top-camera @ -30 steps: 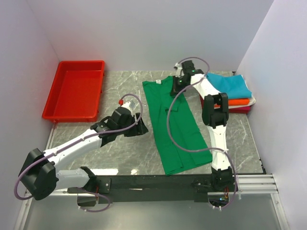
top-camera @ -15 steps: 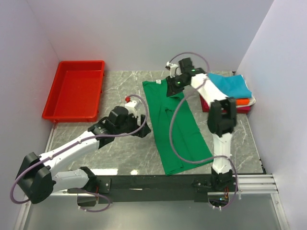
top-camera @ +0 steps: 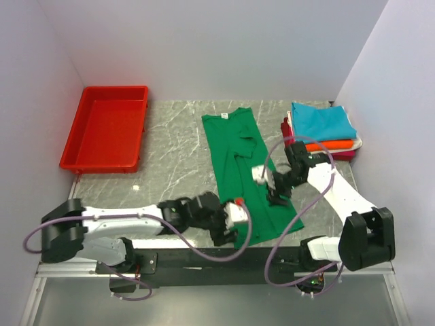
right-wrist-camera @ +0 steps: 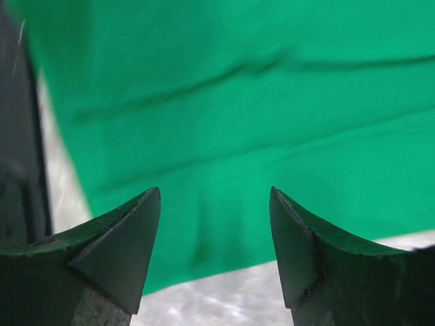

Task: Fold and stack the t-shirts
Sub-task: Fold the tshirt

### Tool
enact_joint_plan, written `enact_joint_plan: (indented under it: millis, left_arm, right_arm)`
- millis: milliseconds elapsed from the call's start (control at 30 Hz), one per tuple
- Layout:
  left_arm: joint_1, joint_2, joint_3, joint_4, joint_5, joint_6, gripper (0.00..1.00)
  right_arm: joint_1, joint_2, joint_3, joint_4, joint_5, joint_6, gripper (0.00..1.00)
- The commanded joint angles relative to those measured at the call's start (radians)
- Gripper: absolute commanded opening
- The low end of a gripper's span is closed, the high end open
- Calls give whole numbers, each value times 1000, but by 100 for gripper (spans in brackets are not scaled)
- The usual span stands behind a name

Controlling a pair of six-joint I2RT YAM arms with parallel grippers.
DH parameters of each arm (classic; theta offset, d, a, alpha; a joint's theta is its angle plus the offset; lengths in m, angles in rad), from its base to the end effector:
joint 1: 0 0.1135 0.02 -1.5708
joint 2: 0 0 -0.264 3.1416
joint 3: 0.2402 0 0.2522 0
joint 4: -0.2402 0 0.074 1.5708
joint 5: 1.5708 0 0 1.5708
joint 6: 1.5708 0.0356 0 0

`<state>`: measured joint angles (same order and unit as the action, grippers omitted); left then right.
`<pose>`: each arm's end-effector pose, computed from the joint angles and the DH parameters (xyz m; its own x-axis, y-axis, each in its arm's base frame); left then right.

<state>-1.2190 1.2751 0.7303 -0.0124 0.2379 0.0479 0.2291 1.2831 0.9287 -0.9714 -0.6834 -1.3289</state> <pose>0.0872 -0.2618 0.2330 -0.1350 0.5029 -0.8537 0.9888 0.1232 -0.0838 0.2094 0.0719 0.2393 0.0895 -0.7522 -0.6528 -0.9952 -0.0413 -0.0888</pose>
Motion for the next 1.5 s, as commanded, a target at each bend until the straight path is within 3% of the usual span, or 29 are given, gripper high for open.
enact_joint_plan:
  millis: [0,200,433,733,833,1033,1233,1467]
  left_arm:
    - [-88,68,47,5,-109,32,69]
    - [-186,220,96,98,-231,4,65]
    - [-214,365,178,97,-265,30,66]
    - [-220,443,166,68,-334,-2,64]
    - [-220,464,166,48,-371,-16,58]
    - [-221,512,170,17,-443,-29,29]
    - [-217,484,147,51,-428,-40,18]
    - [-174,455,133,100,-370,-118,15]
  right_arm:
    - [-56,-92,-103,-173,42,-370,71]
    - [-65,-274,-316,-110,231,-509,71]
    - [-79,-311,-341,-131,240,-549,70]
    - [-111,-318,-352,-145,226,-567,69]
    - [-117,-304,-350,-150,231,-576,68]
    - [-120,-269,-369,-135,294,-607,68]
    - [-122,-226,-344,-170,308,-633,68]
    - [-122,-217,-323,-211,337,-673,67]
